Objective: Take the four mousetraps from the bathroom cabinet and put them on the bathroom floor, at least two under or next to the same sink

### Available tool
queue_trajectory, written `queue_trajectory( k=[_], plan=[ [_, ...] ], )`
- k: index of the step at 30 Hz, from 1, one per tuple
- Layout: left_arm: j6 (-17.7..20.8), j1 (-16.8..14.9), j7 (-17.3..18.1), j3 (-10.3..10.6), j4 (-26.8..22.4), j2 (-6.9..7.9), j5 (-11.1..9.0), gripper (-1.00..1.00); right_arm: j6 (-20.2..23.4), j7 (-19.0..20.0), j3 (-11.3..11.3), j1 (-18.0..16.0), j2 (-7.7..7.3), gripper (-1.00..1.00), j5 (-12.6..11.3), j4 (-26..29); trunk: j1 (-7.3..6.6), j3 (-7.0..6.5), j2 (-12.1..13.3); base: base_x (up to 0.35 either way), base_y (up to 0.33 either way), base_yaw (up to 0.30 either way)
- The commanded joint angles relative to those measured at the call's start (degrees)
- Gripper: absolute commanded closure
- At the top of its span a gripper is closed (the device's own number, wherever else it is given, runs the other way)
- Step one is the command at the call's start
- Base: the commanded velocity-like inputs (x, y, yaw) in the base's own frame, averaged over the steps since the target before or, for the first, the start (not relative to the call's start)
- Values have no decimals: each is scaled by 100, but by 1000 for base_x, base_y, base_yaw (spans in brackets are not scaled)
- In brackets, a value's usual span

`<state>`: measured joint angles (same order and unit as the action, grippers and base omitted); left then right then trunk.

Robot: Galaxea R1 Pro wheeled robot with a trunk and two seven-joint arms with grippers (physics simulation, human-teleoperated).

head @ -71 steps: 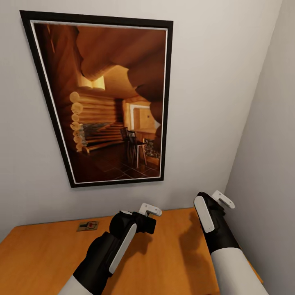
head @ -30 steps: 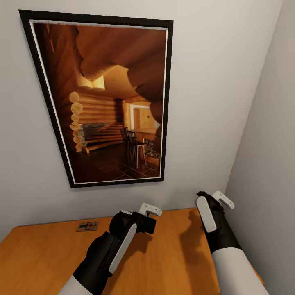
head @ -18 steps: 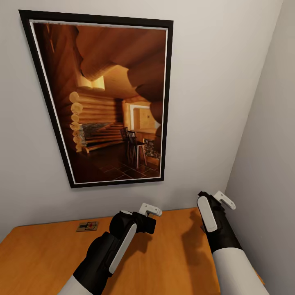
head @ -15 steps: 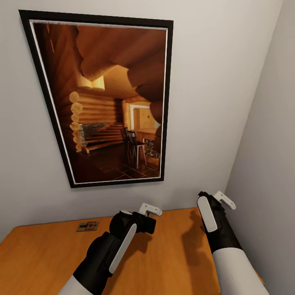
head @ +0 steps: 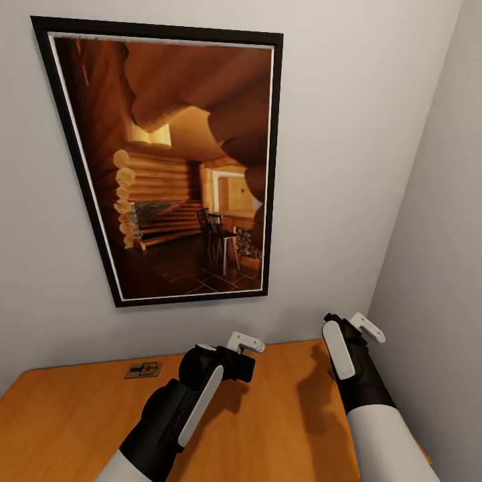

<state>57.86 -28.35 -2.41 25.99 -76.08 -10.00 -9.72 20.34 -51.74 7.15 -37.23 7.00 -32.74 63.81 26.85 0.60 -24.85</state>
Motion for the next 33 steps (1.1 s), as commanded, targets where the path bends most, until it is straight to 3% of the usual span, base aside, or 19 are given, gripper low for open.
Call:
queue_trajectory(
  k=[1, 23, 33],
  plan=[
    [24, -4, -23, 3, -4, 0, -21, 100, 56, -19, 11, -3, 3, -100, -9, 9, 3, 6, -8, 0, 0, 0],
    [23, -4, -23, 3, -4, 0, -21, 100, 125, -59, 50, -3, -2, -100, -20, -4, 3, 6, -8, 0, 0, 0],
    [23, -4, -23, 3, -4, 0, -21, 100, 610, -45, 987, -3, -5, -100, -30, -3, 3, 6, -8, 0, 0, 0]
  ],
)
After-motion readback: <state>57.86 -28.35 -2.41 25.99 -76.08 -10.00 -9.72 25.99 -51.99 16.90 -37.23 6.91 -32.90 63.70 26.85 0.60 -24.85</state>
